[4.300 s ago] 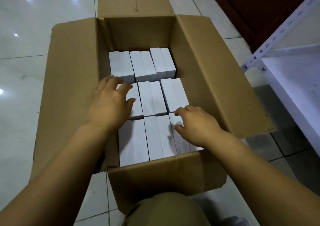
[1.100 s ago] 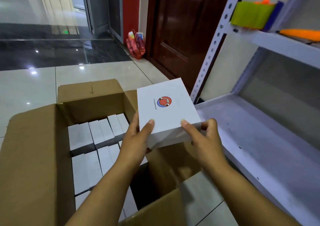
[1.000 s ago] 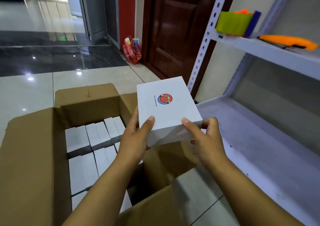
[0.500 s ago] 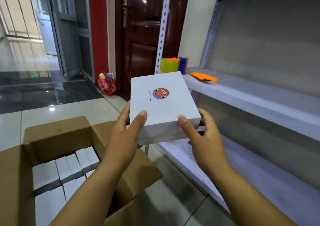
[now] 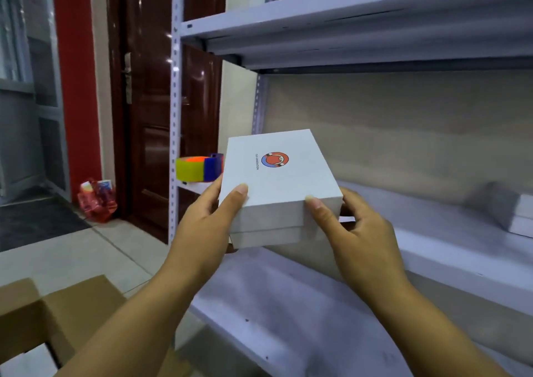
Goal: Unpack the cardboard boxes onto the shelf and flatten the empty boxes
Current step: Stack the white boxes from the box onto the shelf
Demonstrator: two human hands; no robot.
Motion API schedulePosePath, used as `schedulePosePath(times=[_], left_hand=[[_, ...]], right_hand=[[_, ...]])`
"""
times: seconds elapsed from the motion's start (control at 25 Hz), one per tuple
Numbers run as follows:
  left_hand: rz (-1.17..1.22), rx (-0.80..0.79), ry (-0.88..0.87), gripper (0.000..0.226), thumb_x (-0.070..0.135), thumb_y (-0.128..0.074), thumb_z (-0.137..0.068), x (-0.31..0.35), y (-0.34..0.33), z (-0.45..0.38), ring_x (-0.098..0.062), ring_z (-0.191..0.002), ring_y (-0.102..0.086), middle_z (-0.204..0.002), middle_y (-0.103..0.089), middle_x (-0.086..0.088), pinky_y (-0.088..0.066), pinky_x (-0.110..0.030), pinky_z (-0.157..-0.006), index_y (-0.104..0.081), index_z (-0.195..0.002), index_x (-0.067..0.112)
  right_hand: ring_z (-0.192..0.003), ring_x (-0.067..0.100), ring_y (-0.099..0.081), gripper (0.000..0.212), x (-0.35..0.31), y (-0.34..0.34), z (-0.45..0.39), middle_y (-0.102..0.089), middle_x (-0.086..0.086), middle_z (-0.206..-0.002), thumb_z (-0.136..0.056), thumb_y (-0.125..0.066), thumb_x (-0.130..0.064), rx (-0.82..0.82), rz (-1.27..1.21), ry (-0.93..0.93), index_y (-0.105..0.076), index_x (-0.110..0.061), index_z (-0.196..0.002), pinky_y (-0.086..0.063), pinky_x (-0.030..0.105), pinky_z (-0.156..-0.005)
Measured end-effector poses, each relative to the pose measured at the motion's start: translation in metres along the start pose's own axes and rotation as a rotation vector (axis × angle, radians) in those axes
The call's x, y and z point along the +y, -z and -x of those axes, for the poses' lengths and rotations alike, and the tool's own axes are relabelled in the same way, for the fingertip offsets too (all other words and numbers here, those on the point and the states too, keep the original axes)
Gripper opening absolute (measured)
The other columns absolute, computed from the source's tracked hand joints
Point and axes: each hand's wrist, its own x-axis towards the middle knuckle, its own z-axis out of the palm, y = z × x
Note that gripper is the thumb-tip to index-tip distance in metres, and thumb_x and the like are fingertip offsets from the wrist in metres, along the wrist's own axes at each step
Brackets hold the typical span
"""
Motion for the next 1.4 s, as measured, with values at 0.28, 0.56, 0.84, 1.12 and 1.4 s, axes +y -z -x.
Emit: schedulePosePath(times=[0.28, 0.56, 0.84, 1.12, 1.4], left_hand=[[-0.052, -0.182, 0.069, 0.01, 0.049, -0.047, -0.092, 0.021, -0.101, -0.027, -0.014, -0.087, -0.063, -0.094, -0.063, 0.016, -0.057, -0.039, -0.077, -0.054, -0.085, 0.048], [-0.117, -0.478, 0.037, 0.031, 0.057, -0.061, -0.081, 0.013, -0.179, -0.056, -0.018, -0.085, -0.067, -0.095, -0.07, 0.011, -0.058, -0.038, -0.071, -0.062, -0.107, 0.042], [-0.172, -0.574, 0.108, 0.029, 0.047, -0.059, -0.088, 0.007, -0.245, -0.076, -0.014, -0.074, -0.067, -0.089, -0.069, 0.006, -0.053, -0.024, -0.055, -0.06, -0.112, 0.031], [-0.266, -0.689, 0.083, 0.024, 0.035, -0.068, -0.086, -0.005, -0.291, -0.103, -0.003, -0.086, -0.058, -0.096, -0.063, 0.016, -0.045, -0.019, -0.064, -0.057, -0.107, 0.029], [-0.5, -0.658, -0.02, 0.022, 0.031, -0.077, -0.078, -0.013, -0.334, -0.12, -0.003, -0.067, -0.056, -0.081, -0.063, 0.013, -0.041, -0.017, -0.055, -0.063, -0.093, 0.023]], right_hand=[[-0.082, -0.005, -0.06, 0.027, 0.028, 0.083, -0.024, -0.059, -0.031, -0.084, -0.07, -0.048, -0.069, 0.147, 0.19, -0.044, -0.051, -0.047, -0.085, -0.05, 0.018, -0.066], [-0.077, 0.008, -0.053, 0.047, 0.066, 0.152, -0.046, -0.057, -0.01, -0.083, -0.084, -0.039, -0.066, 0.23, 0.509, -0.137, -0.054, -0.023, -0.09, -0.039, 0.022, -0.057], [-0.08, 0.019, -0.059, 0.052, 0.099, 0.206, -0.075, -0.061, -0.001, -0.084, -0.085, -0.042, -0.067, 0.146, 0.596, -0.281, -0.055, -0.016, -0.088, -0.05, 0.033, -0.068], [-0.079, 0.017, -0.067, 0.048, 0.122, 0.246, -0.106, -0.067, 0.003, -0.091, -0.086, -0.056, -0.058, 0.036, 0.462, -0.439, -0.062, -0.011, -0.095, -0.06, 0.038, -0.073], [-0.069, 0.022, -0.067, 0.052, 0.158, 0.259, -0.11, -0.067, 0.007, -0.074, -0.079, -0.068, -0.057, 0.151, 0.538, -0.432, -0.064, -0.006, -0.082, -0.058, 0.044, -0.072]])
